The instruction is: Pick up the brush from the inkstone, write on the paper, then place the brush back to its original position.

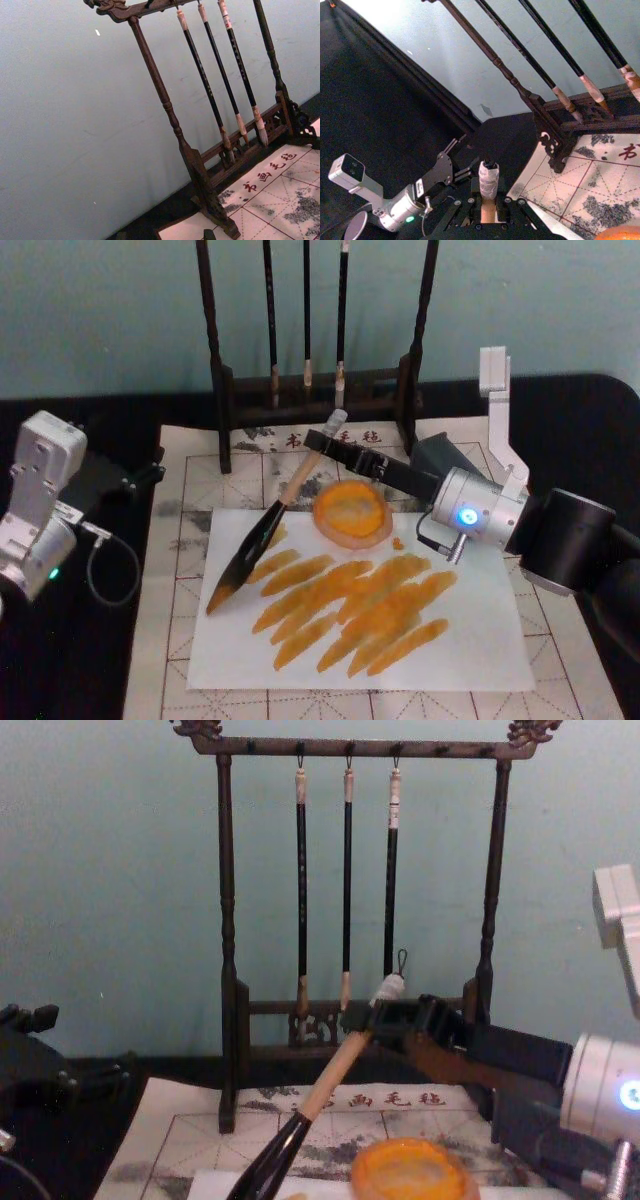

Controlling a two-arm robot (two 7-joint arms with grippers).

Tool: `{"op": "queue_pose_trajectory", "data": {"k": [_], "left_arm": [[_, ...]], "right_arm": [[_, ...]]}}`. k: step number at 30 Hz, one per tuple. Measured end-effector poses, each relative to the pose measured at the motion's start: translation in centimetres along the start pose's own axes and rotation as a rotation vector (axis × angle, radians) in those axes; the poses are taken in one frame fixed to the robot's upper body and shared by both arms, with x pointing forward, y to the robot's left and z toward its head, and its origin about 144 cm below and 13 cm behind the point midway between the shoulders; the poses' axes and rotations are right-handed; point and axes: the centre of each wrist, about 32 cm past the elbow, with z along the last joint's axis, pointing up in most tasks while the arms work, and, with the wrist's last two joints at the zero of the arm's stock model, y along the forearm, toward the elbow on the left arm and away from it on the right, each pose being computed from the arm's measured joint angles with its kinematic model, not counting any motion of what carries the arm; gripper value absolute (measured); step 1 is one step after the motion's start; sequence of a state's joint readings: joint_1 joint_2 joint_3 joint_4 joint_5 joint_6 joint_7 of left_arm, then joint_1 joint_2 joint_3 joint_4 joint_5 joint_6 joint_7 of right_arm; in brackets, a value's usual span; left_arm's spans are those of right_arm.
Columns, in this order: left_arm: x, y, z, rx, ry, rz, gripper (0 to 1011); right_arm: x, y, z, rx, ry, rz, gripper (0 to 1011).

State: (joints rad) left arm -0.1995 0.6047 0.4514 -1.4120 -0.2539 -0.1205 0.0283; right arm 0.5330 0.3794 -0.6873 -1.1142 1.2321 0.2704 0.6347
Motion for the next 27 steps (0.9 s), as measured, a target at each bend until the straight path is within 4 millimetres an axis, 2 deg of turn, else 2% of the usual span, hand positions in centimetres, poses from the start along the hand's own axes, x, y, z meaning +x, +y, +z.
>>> {"op": "queue_pose_trajectory", "data": {"k": [27], "left_arm": [[0.00,0.00,0.00,0.000,0.000,0.000,1001]], "right_arm": [[-0.04,0.91,-0.42,-0.024,-0.079,-0.015,181]]}}
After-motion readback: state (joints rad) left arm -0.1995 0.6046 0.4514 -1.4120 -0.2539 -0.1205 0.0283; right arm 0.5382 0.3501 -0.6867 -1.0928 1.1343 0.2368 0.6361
